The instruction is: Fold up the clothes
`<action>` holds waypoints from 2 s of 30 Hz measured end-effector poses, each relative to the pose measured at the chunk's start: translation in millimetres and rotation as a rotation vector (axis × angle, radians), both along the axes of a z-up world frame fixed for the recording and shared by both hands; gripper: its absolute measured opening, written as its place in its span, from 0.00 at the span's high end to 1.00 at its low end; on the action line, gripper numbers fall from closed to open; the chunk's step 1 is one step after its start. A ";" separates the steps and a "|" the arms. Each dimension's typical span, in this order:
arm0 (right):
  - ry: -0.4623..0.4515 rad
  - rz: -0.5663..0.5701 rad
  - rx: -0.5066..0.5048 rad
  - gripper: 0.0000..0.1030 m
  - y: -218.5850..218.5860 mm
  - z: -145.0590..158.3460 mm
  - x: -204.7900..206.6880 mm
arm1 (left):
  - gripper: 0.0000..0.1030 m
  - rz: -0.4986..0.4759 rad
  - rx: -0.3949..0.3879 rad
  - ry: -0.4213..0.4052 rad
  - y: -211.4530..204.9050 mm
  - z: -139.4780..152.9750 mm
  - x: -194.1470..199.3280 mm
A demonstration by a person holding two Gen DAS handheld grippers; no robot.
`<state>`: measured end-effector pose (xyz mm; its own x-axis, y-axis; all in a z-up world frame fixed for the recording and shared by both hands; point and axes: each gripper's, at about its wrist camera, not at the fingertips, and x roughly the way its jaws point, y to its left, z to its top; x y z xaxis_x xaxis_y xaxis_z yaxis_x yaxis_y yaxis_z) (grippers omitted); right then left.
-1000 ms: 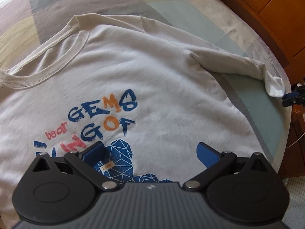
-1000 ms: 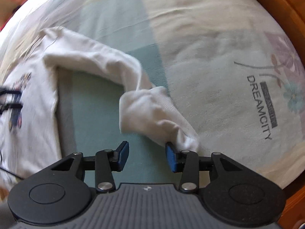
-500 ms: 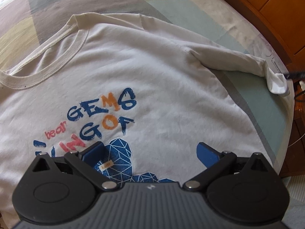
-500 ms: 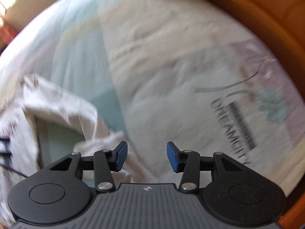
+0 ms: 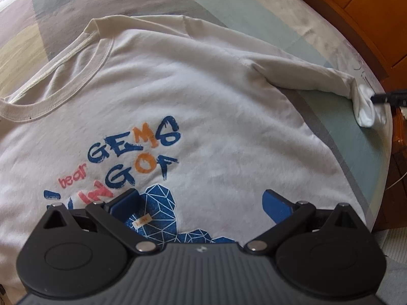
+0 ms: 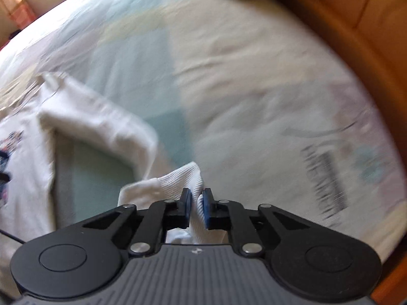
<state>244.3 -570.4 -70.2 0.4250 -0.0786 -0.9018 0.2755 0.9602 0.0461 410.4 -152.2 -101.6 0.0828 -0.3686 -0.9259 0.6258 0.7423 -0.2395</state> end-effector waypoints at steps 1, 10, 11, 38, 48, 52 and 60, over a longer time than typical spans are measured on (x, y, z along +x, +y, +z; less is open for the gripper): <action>-0.006 -0.020 -0.035 0.90 -7.6 4.5 1.9 | 0.01 0.004 -0.007 0.001 0.0 1.8 0.4; -0.017 -0.162 -0.246 0.92 -75.5 35.0 21.5 | 0.01 0.022 -0.056 0.002 -0.9 14.5 2.4; -0.014 -0.160 -0.267 0.92 -77.1 36.1 24.0 | 0.01 0.021 -0.058 0.000 -1.1 15.2 2.3; -0.179 0.427 0.152 0.70 47.8 -11.2 186.9 | 0.01 0.059 -0.108 0.002 2.9 11.9 1.9; -0.025 0.686 0.096 0.95 115.0 -39.4 213.4 | 0.01 0.091 -0.150 -0.016 15.0 8.6 2.6; -0.006 0.729 0.022 0.97 130.5 -38.6 220.4 | 0.01 0.098 -0.152 -0.027 20.4 12.4 3.9; -0.092 0.611 -0.125 0.99 124.1 -29.5 273.0 | 0.01 0.085 -0.136 -0.071 25.6 19.0 4.0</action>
